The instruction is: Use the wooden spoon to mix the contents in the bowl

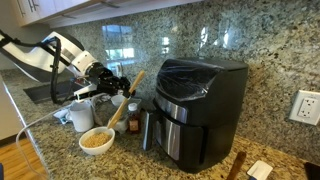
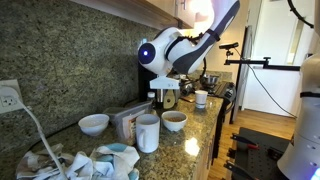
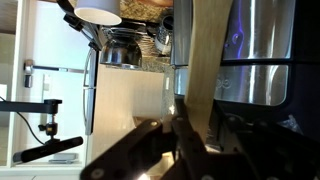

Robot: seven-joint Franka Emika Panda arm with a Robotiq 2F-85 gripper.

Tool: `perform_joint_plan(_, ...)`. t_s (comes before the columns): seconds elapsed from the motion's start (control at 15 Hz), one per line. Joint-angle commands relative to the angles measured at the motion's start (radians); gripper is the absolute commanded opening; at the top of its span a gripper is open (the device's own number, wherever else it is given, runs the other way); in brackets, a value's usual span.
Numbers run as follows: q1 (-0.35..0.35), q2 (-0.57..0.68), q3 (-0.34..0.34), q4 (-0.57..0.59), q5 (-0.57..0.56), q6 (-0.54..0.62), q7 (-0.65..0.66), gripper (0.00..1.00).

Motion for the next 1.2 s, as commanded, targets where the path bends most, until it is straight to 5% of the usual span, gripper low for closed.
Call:
perform_joint_plan(0.0,-0.001,0.003,-0.003,0.020,-0.025,0.008,-0.009,0.07)
perform_joint_plan(1.13,0.002,0.217,-0.003,0.410,-0.124,0.276,-0.024,0.07)
